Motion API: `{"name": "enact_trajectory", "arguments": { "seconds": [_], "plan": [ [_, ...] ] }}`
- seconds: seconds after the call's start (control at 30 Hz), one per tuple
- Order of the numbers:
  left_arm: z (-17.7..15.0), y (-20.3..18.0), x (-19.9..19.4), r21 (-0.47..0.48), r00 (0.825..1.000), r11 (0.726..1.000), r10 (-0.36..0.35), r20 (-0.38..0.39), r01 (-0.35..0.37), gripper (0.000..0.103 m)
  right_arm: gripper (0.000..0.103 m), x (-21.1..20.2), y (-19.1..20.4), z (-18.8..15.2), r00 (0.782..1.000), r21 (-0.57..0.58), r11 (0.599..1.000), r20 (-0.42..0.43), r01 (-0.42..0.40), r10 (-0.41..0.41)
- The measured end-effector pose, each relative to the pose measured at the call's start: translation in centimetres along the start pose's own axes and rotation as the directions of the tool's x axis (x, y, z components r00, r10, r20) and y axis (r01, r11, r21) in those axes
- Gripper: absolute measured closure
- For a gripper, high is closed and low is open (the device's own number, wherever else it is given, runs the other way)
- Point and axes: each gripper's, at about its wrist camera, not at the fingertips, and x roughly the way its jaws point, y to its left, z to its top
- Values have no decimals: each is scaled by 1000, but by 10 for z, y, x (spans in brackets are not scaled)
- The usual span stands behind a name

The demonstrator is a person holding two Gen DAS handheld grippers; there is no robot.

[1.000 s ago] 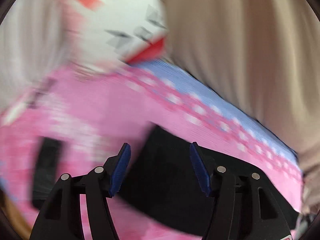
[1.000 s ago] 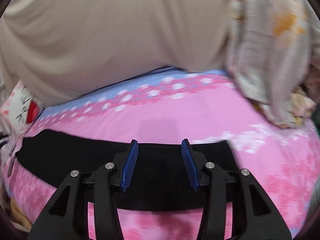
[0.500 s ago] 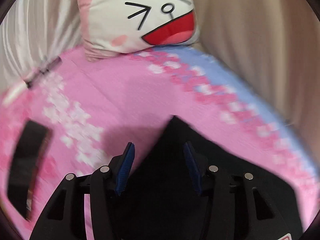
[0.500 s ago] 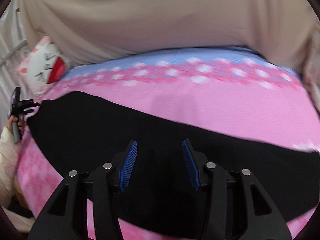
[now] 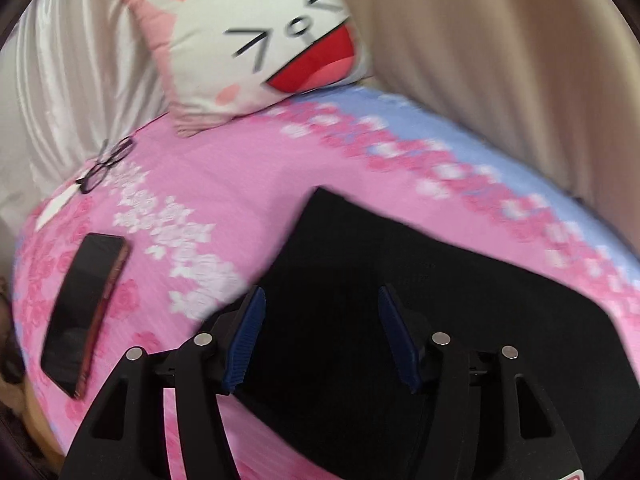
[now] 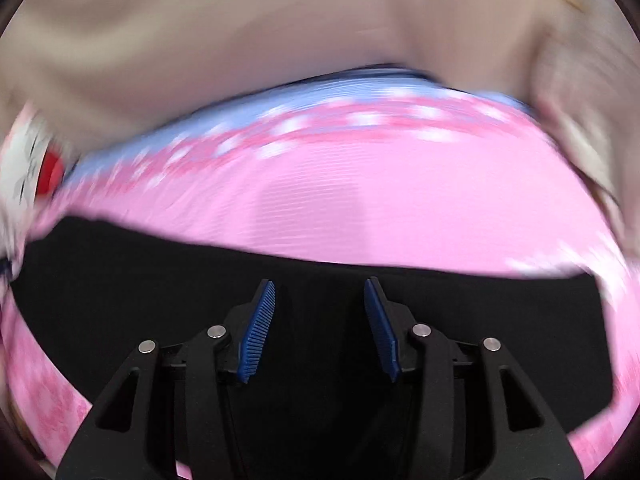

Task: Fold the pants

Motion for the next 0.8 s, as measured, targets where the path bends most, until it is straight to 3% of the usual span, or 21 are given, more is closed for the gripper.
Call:
{"name": "enact_trajectory", "arguments": {
  "seconds": [0.07,0.2,0.23,0.27,0.37,0.53,0.7,0.77,0.8],
  "plan": [
    [-6,-25,-9,38,999,999,-37,4,36,30,56,-14,0,4,999,-13,999,14,-47,47],
    [-32,-67,-4,113,997,992,-57,-56,63,30,56,-6,62,25,983,-160,970,-11,-185,186],
    [-40,-72,0,118,995,990,-66,-73,74,30,53,2,88,33,983,-242,954,-10,-178,181],
    [-46,-75,4,124,993,989,-68,-93,79,30,43,9,111,38,985,-310,936,-2,-166,174],
    [-59,-73,10,128,992,988,-70,-105,84,30,36,46,184,65,969,-506,833,-26,-225,246],
    [-77,-77,5,212,998,976,-53,-24,57,29,36,112,276,92,946,-615,725,-123,-310,299],
    [-74,-67,7,172,994,979,-106,-34,110,27,36,168,345,81,935,-735,584,-210,-343,285],
    [-73,-67,7,174,994,979,-105,-34,109,27,36,179,358,68,919,-761,520,-271,-387,287],
    [-74,-68,7,177,994,978,-103,-34,108,26,36,179,365,58,897,-776,457,-326,-435,300]
  ]
}}
